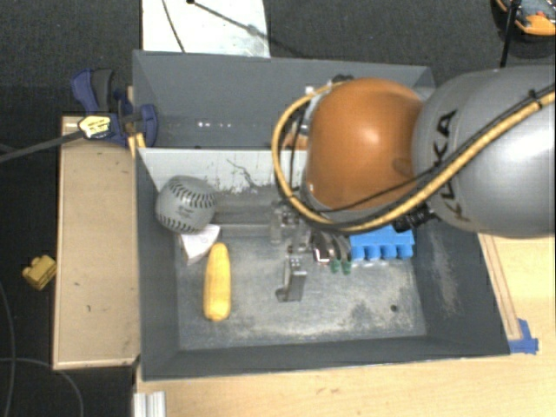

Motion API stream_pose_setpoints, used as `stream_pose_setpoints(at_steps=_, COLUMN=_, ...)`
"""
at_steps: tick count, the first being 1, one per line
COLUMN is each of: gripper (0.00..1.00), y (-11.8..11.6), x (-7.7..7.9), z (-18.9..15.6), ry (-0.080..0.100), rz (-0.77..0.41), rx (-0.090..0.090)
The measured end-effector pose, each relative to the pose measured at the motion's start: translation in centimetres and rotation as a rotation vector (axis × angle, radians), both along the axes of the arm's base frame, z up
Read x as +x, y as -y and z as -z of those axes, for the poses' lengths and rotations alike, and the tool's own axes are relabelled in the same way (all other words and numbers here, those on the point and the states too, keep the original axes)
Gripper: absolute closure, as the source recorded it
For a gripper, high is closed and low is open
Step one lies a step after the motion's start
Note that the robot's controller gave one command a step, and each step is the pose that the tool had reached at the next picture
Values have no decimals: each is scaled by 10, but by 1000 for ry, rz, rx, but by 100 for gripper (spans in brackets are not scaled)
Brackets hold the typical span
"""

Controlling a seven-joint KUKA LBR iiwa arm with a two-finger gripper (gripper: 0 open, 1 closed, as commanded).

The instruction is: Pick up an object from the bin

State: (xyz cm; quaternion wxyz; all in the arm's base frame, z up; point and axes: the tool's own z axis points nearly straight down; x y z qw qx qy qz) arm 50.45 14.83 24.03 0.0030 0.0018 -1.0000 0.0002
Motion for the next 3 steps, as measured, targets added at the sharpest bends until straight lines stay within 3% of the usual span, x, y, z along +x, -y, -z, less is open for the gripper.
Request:
stream_pose_setpoints(at_steps=1, gripper=0, y=1, x=2, z=-5, ry=9, rz=6, rx=2)
stream_pose_setpoints(at_steps=2, gripper=0, y=-42, x=3, z=49, ry=15, rz=-316, rx=3)
stream_pose_setpoints(at_steps=3, gripper=0, y=-77, x=41, z=80, ry=11, rz=-462, rx=4)
